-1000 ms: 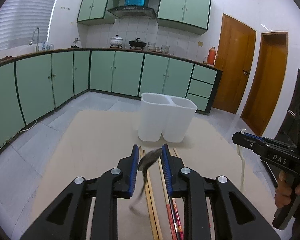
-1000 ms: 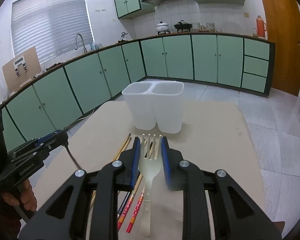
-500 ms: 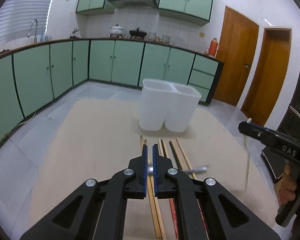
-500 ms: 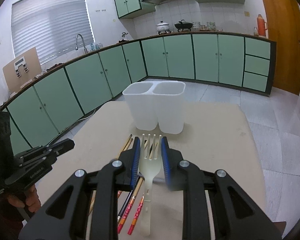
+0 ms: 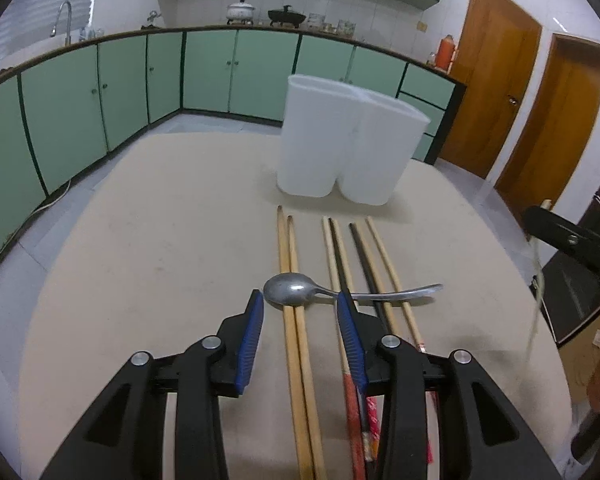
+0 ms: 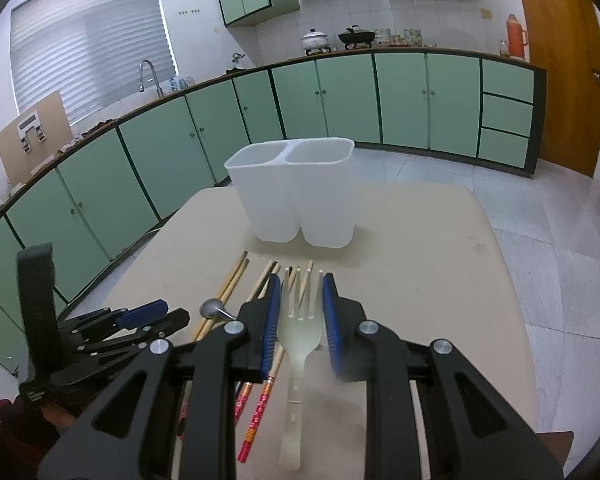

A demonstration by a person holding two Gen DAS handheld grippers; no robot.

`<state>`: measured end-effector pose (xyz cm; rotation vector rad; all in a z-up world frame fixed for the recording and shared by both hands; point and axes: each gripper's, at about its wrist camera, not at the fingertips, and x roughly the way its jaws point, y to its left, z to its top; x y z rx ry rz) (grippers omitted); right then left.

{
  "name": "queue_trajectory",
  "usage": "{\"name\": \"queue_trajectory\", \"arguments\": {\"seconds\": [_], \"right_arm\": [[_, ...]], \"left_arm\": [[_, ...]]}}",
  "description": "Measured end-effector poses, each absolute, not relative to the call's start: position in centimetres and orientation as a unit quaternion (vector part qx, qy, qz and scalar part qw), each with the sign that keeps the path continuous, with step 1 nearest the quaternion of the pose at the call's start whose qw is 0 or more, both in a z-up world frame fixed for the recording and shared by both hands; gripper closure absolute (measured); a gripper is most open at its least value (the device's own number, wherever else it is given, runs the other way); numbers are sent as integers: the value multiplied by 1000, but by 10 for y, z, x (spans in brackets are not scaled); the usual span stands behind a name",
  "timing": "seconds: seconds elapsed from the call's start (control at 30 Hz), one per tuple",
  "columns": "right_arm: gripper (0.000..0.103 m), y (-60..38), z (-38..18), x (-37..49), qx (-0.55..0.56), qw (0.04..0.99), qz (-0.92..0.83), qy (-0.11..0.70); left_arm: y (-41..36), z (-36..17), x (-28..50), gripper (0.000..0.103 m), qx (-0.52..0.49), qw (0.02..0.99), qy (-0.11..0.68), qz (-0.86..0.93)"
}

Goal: Organize utensils
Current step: 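Lift the spoon with the left tool and swing it across the chopsticks, then open the right tool, releasing the fork onto the board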

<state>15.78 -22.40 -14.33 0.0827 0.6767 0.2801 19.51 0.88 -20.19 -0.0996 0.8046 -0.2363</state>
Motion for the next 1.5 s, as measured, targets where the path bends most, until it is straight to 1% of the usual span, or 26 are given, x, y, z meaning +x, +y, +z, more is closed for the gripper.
{"name": "queue_trajectory", "arguments": {"seconds": [0.17,0.3,0.5,0.8,1.0,1.33,1.43,1.47,1.5], "right_arm": [[83,-227,-152,164,42,929,133,341],[83,-229,-156,169,46,928,133,345],[83,-237,-160,173,48,927,125,351],[83,-250,-174,177,56,922,113,365],[83,-252,-195,187,71,908,115,396],[82,-248,-228,209,66,890,105,439],[79,-246,-234,209,63,884,105,452],[76,-245,-234,207,62,884,106,451],[70,-245,-233,206,62,885,106,448]], "left_arm": [[8,-212,203,65,-75,895,422,-121],[0,-214,203,65,-57,899,420,-114],[-9,-220,216,65,-81,883,443,-128],[-32,-222,227,64,-76,880,448,-135],[-23,-222,226,62,-78,881,449,-129],[-16,-217,220,60,-71,885,440,-137],[-12,-216,221,59,-72,885,439,-136],[-12,-216,221,59,-73,885,438,-136],[-10,-215,222,58,-73,886,438,-136]]}}
